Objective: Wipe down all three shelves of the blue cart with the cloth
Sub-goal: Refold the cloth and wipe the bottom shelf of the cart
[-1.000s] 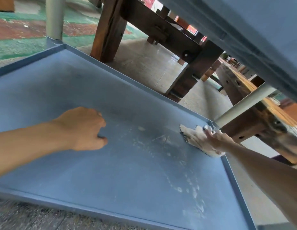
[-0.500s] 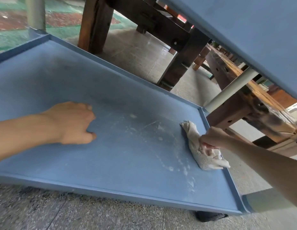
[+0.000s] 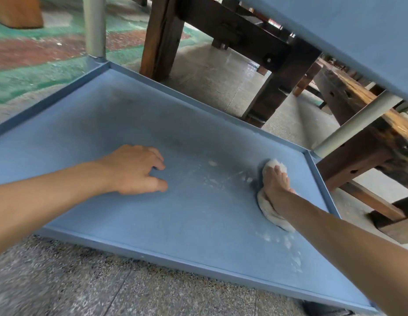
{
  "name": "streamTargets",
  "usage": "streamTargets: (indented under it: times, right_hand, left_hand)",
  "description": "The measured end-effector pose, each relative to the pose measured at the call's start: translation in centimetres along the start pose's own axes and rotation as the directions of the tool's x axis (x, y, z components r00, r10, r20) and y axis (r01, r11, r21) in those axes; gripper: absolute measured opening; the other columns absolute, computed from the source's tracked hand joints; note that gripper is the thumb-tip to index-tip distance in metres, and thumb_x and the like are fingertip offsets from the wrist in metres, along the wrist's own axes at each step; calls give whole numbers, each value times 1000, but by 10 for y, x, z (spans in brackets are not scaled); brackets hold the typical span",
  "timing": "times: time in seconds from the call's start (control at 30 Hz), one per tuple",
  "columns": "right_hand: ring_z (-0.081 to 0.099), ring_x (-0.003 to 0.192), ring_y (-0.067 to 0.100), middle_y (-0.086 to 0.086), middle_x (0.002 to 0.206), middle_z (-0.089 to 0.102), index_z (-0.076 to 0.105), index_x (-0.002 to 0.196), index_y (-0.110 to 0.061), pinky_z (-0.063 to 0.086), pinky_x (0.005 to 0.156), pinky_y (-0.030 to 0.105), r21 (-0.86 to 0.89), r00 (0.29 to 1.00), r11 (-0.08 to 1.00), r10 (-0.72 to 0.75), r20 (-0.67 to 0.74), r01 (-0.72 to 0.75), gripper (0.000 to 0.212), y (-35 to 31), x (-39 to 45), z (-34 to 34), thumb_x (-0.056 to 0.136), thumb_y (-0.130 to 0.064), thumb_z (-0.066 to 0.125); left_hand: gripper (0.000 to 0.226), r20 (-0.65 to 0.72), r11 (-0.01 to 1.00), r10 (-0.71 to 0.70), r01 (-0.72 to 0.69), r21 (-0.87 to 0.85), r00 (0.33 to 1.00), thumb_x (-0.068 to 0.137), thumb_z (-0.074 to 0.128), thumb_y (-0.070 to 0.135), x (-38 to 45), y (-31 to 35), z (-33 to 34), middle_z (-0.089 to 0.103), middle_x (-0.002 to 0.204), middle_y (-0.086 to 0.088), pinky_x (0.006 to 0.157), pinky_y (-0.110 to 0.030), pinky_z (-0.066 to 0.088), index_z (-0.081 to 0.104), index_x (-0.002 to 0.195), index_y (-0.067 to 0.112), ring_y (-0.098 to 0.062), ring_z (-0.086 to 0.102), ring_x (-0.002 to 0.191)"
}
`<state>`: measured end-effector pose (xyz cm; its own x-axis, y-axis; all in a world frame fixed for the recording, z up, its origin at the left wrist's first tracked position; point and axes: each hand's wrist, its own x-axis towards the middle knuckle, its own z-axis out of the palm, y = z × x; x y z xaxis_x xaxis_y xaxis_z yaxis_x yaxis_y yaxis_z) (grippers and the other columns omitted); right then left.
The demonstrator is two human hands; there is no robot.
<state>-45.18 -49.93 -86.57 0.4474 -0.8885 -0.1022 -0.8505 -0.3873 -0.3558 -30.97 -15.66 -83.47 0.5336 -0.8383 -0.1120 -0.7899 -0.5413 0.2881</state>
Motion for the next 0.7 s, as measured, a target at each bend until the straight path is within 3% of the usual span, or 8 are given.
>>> streamTargets:
  times: [0.13, 0.23, 0.33, 0.4, 0.47, 0.53, 0.63, 0.7]
  right_hand:
    - [3, 159, 24, 2, 173, 1, 6, 163, -22, 0, 127, 51, 62, 997, 998, -10, 70, 6, 60, -73, -18, 30, 107, -43, 7]
    - [-7, 159, 20, 1, 173, -8, -2, 164, -22, -6, 128, 46, 74, 988, 994, -85, 129, 76, 61, -125, -35, 55, 108, -44, 7]
    - [-10, 159, 20, 3, 173, -9, -3, 164, -20, -8, 127, 45, 99, 969, 984, -166, 181, 150, 61, -176, -54, 78, 108, -41, 9]
    - [-9, 159, 20, 4, 173, -8, -1, 165, -19, -6, 128, 45, 115, 950, 971, -230, 212, 210, 62, -207, -69, 90, 108, -41, 14]
    - [-10, 159, 19, 3, 173, -8, -1, 164, -19, -6, 128, 45, 110, 915, 946, -322, 241, 304, 69, -232, -83, 99, 105, -43, 22]
    - [-9, 159, 21, 1, 173, -8, -3, 164, -21, -4, 127, 45, 114, 866, 914, -406, 293, 390, 76, -257, -101, 108, 101, -50, 29]
    - [3, 159, 29, -1, 173, -3, -2, 164, -24, 6, 126, 46, 105, 769, 834, -542, 340, 541, 84, -287, -125, 120, 98, -60, 36]
    - [14, 157, 32, 1, 173, 3, 2, 164, -23, 17, 125, 46, 98, 634, 705, -682, 363, 703, 85, -305, -147, 129, 97, -61, 39]
  left_hand:
    - [92, 67, 998, -50, 52, -22, 997, 60, 36, 73, 4, 5, -4, 50, 142, 6, 109, -31, 37, 63, 129, 18, -16, 47, 132]
    - [85, 134, 977, -6, 34, -210, 991, 66, 46, 67, -3, -3, -10, 42, 154, 3, 109, -14, 23, 58, 138, 23, -11, 34, 142]
    - [63, -69, 992, -52, 44, -119, 996, 86, 36, 61, -24, -54, -20, 47, 148, 0, 109, -17, 21, 62, 130, 23, -15, 32, 142]
    - [72, -220, 983, -138, 161, 93, 966, 85, 18, 59, -43, -100, -27, 47, 146, -6, 116, -31, 26, 59, 131, 22, -24, 31, 142]
    - [69, -259, 931, -296, 339, 137, 919, 90, 20, 57, -60, -134, -29, 41, 148, -11, 116, -40, 26, 53, 138, 21, -31, 28, 142]
    - [61, -217, 875, -482, 476, -84, 849, 96, 29, 56, -76, -155, -29, 41, 147, -11, 114, -43, 29, 45, 142, 20, -33, 35, 137]
    - [75, -45, 708, -615, 527, -470, 787, 85, 25, 76, -86, -157, -29, 47, 141, 3, 113, -48, 31, 37, 145, 32, -28, 46, 132]
    - [71, -30, 578, -617, 426, -696, 787, 89, 21, 75, -87, -157, -28, 43, 145, 20, 116, -25, 26, 37, 147, 37, -9, 45, 138]
